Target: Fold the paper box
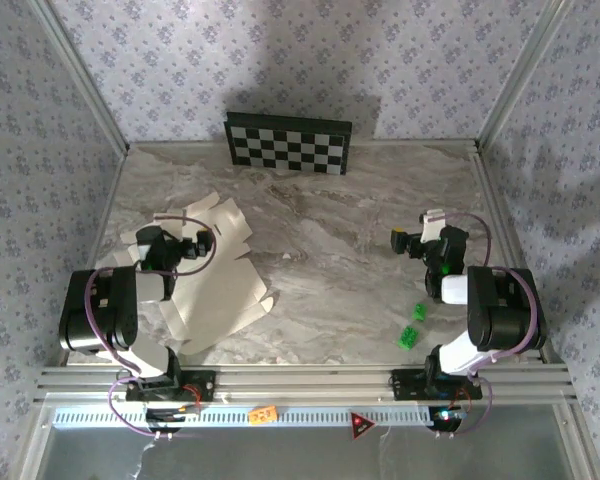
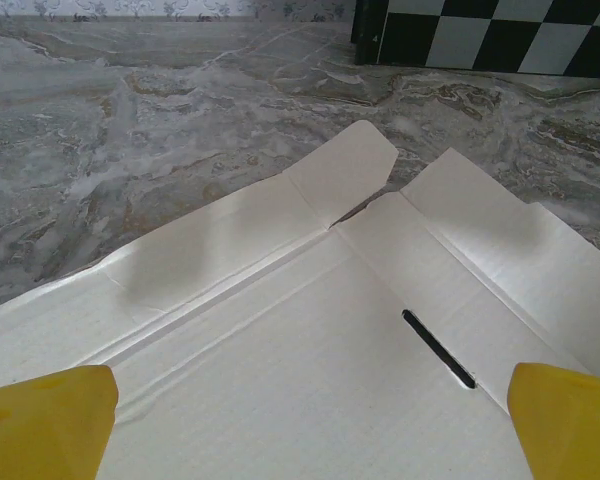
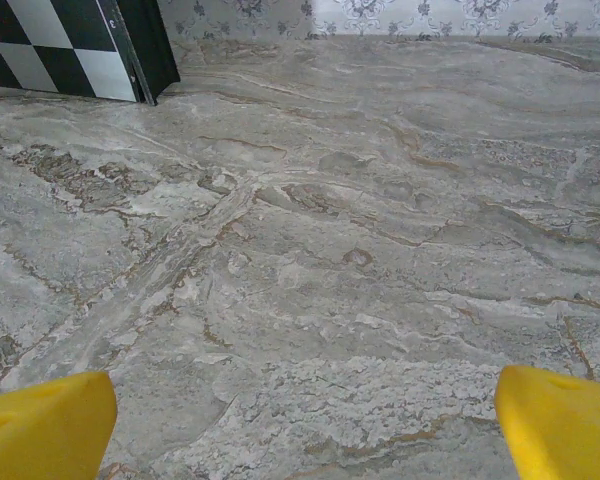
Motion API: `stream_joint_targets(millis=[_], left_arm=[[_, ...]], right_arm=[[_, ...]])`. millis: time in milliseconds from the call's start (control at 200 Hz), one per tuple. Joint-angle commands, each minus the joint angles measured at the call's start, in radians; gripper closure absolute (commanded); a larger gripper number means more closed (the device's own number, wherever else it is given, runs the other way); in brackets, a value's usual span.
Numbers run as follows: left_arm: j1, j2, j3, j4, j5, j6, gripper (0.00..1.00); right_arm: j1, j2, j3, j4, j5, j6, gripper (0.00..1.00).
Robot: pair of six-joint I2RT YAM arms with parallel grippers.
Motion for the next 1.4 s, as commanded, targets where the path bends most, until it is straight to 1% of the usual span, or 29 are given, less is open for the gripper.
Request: stream_joint_targets(millis=[0, 910, 1004, 1089, 1134, 1234, 1394], left_arm=[[0.004, -0.006, -0.011, 0.037, 0.026, 0.015, 0.0], [0.004, -0.005, -0.011, 0.037, 0.025, 0.015, 0.0], [0.004, -0.008, -0.012, 0.04, 0.025, 0.014, 0.0], [0.004, -0.012, -0.015, 0.04, 0.018, 0.013, 0.0], [0.002, -0.03, -0.009, 0.019, 0.005, 0.01, 0.0], [-0.001, -0.078, 0.003, -0.039, -0.073, -0.017, 0.0], [-0.011, -0.172, 0.072, -0.246, -0.199, -0.066, 0.0]], right_arm=[[-0.004, -0.001, -0.011, 0.022, -0.02, -0.013, 0.01], [-0.008, -0.001, -0.01, 0.021, -0.023, -0.007, 0.01], [-0.001, -0.003, -0.01, 0.025, -0.001, -0.01, 0.01], [0.011, -0.017, -0.005, 0.007, 0.059, -0.001, 0.01], [0.017, -0.034, 0.0, -0.015, 0.073, -0.007, 0.01], [0.03, -0.087, 0.023, -0.102, 0.105, -0.011, 0.01], [0.056, -0.179, 0.073, -0.26, 0.14, -0.021, 0.01]])
